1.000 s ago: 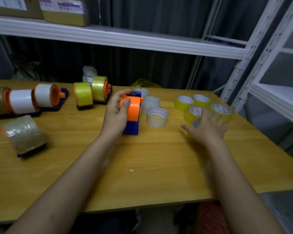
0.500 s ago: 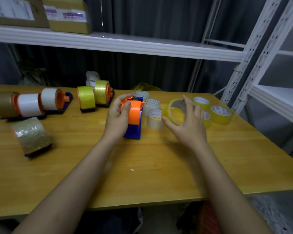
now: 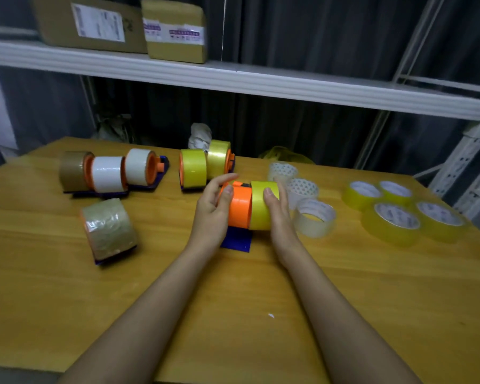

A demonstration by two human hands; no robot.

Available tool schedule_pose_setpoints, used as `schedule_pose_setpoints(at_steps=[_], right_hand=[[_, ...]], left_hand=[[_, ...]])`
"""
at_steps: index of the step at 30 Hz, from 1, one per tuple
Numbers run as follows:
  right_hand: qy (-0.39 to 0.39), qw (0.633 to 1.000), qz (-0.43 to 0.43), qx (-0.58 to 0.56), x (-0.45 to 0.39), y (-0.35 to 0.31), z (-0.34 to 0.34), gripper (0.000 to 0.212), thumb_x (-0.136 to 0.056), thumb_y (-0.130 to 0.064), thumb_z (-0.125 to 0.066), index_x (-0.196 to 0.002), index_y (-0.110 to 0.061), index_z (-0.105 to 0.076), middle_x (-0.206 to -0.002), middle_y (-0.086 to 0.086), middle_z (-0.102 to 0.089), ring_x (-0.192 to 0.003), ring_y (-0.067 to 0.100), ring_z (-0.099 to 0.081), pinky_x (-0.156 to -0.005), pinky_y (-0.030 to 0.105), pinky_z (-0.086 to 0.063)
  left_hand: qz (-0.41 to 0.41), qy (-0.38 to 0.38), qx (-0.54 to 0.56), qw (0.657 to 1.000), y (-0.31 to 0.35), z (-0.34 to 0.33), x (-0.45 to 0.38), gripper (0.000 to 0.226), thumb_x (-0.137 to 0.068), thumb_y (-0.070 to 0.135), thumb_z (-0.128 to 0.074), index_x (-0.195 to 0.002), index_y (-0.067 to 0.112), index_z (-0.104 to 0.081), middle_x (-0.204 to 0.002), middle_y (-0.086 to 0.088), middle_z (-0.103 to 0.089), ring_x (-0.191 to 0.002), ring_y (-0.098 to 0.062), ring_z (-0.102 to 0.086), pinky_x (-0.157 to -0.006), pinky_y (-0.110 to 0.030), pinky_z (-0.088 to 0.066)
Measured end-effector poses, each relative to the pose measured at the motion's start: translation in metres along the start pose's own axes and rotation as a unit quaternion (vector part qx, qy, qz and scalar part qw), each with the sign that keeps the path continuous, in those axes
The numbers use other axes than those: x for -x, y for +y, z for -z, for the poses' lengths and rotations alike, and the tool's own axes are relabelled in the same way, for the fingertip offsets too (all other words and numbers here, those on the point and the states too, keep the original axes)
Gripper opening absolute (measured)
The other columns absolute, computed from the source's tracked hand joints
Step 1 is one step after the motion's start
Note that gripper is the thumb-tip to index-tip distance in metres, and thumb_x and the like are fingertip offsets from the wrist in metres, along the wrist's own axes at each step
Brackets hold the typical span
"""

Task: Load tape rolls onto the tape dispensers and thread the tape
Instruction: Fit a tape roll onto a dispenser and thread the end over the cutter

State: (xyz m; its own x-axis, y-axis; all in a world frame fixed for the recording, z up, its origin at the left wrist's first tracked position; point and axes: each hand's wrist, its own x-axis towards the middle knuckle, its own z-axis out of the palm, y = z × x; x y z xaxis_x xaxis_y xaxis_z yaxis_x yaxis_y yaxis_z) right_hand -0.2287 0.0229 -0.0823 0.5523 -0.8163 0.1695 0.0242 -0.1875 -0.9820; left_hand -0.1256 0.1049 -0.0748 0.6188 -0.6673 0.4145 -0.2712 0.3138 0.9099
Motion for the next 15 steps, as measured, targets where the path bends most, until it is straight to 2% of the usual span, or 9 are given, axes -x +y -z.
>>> schedule_pose_setpoints(at_steps=[3, 5, 7, 10, 13, 15], right_hand=[[-0.073, 0.997, 0.015, -0.008, 0.001, 0.01, -0.005, 0.08, -0.076, -0.06, -0.065, -0.144, -0.039, -0.028, -0.153, -0.001, -0.03, -0.135, 0.011, -0.039, -0.106, 0.025, -0.042], [-0.092, 0.995, 0.025, -0.001, 0.0, 0.017, -0.005, 0.073, -0.07, -0.056, -0.071, -0.135, -0.045, -0.037, -0.147, 0.004, -0.037, -0.13, 0.017, -0.046, -0.105, 0.036, -0.045], [-0.085, 0.996, 0.039, 0.007, 0.0, 0.02, -0.005, 0.07, -0.065, -0.055, -0.072, -0.127, -0.049, -0.041, -0.142, 0.006, -0.04, -0.125, 0.021, -0.051, -0.102, 0.041, -0.048], [-0.063, 0.996, 0.057, 0.02, 0.0, 0.023, -0.003, 0.073, -0.062, -0.056, -0.074, -0.127, -0.05, -0.041, -0.14, 0.003, -0.038, -0.123, 0.021, -0.051, -0.097, 0.042, -0.051], [-0.037, 0.994, 0.084, 0.052, 0.0, 0.024, -0.006, 0.076, -0.062, -0.059, -0.075, -0.129, -0.05, -0.04, -0.136, 0.003, -0.041, -0.123, 0.023, -0.05, -0.098, 0.049, -0.049], [-0.028, 0.993, 0.097, 0.066, 0.0, 0.024, -0.007, 0.077, -0.062, -0.06, -0.075, -0.129, -0.049, -0.039, -0.134, 0.003, -0.042, -0.122, 0.022, -0.049, -0.098, 0.049, -0.049]], left_hand=[[0.013, 0.004, 0.009, 1.0, -0.009, 0.0, -0.001, 0.023, -0.101, 0.015, -0.042, -0.118, 0.025, -0.054, -0.098, 0.005, -0.058, -0.074, 0.008, -0.058, -0.064, -0.012, -0.045], [0.028, 0.001, 0.012, 1.0, -0.01, -0.002, 0.0, 0.024, -0.101, 0.016, -0.04, -0.124, 0.021, -0.049, -0.096, 0.006, -0.057, -0.071, 0.01, -0.057, -0.063, -0.009, -0.044], [0.055, 0.008, 0.025, 0.998, -0.01, -0.003, -0.001, 0.028, -0.102, 0.021, -0.039, -0.129, 0.021, -0.045, -0.1, 0.008, -0.055, -0.075, 0.011, -0.058, -0.066, -0.01, -0.045], [0.144, 0.036, 0.071, 0.986, -0.009, -0.001, -0.005, 0.032, -0.101, 0.033, -0.038, -0.131, 0.025, -0.044, -0.108, 0.006, -0.052, -0.09, -0.005, -0.056, -0.072, -0.022, -0.047], [0.204, 0.032, 0.076, 0.976, -0.002, 0.0, -0.006, 0.028, -0.101, 0.042, -0.034, -0.121, 0.026, -0.045, -0.1, 0.007, -0.054, -0.087, -0.007, -0.055, -0.071, -0.023, -0.047], [0.215, 0.008, 0.079, 0.973, 0.002, -0.001, -0.004, 0.034, -0.1, 0.046, -0.031, -0.123, 0.027, -0.048, -0.097, 0.008, -0.057, -0.09, -0.007, -0.057, -0.079, -0.024, -0.049]])
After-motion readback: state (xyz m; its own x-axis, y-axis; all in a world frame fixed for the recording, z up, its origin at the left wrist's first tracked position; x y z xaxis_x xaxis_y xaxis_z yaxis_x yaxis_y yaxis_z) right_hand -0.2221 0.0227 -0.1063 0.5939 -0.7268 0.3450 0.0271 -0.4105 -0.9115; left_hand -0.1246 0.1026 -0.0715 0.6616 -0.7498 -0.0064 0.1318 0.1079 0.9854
